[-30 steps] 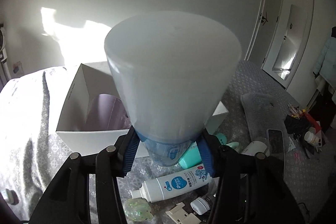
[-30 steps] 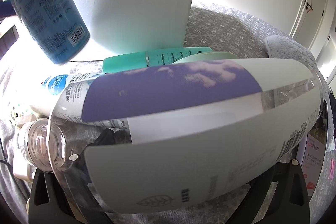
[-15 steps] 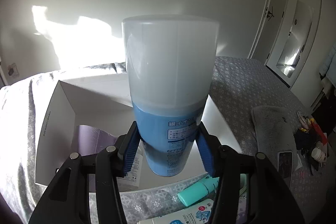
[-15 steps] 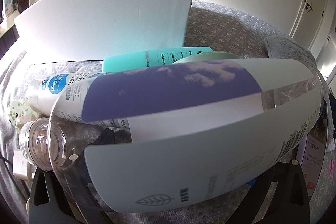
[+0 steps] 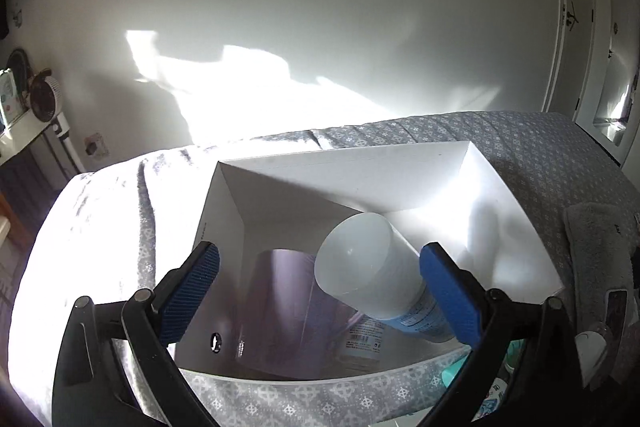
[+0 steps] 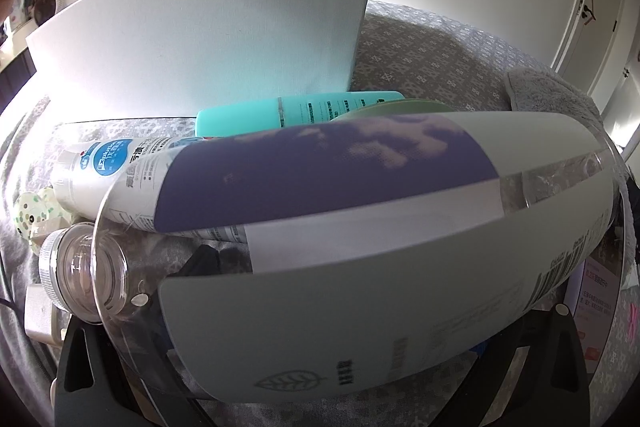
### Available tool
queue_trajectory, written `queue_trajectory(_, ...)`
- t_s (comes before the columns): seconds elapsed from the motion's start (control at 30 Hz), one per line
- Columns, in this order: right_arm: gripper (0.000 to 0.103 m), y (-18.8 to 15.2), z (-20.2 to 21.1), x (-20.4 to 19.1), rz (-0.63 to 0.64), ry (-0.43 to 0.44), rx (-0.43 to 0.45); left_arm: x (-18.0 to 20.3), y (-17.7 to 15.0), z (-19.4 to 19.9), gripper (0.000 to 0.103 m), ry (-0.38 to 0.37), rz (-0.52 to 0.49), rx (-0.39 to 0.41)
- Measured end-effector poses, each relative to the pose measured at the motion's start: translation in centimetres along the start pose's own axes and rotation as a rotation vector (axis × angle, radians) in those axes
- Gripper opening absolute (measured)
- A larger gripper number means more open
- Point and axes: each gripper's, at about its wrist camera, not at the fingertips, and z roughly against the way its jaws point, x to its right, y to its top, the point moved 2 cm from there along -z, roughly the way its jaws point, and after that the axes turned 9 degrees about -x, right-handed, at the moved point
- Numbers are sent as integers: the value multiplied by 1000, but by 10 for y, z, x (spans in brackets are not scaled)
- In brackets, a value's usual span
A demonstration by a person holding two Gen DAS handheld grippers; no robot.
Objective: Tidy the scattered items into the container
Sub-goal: 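Lower the spray can upright into the white box and release, then grasp the green glittery squishy toy with the left gripper, then drop the squishy toy into the white box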
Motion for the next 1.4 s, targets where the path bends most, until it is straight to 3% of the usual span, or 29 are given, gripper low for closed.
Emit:
queue_trajectory(0.07,103,0,0,0,0,0,0,-25,-21,6,101,12,38,-5)
queue_trajectory(0.13,103,0,0,0,0,0,0,-40,-44,16,101,-59,39,-14)
queue_trajectory(0.33,103,-1,1,-1,0,-1,0,-30,-131,20,101,-150,-106,-136)
queue_trajectory(0.43,103,-1,1,-1,1,-1,0,-18,-149,13,101,-210,-118,-210)
queue_trajectory(0.6,103,-1,1,-1,1,-1,0,3,-162,-16,98,-233,-141,-311)
queue_trajectory(0.67,103,-1,1,-1,1,-1,0,13,-167,-23,89,-236,-152,-331)
queue_trajectory(0.73,103,-1,1,-1,1,-1,0,20,-171,-24,78,-180,-187,-304)
queue_trajectory(0.8,103,-1,1,0,1,-1,1,18,-171,-18,42,-196,-161,-286)
queue_trajectory(0.87,103,-1,1,0,1,-2,0,9,-168,-10,30,-211,-111,-287)
queue_trajectory(1.0,103,-2,1,-1,1,-2,1,-8,-149,28,29,-224,-53,-160)
queue_trajectory(1.17,103,-2,1,-1,2,-3,1,-26,-82,48,29,-216,8,-24)
queue_trajectory(1.3,103,-2,1,-1,2,-2,0,-38,-36,29,29,-172,35,-9)
queue_trajectory(1.4,103,-2,1,-1,1,-2,1,-38,-26,-1,33,-136,18,-90)
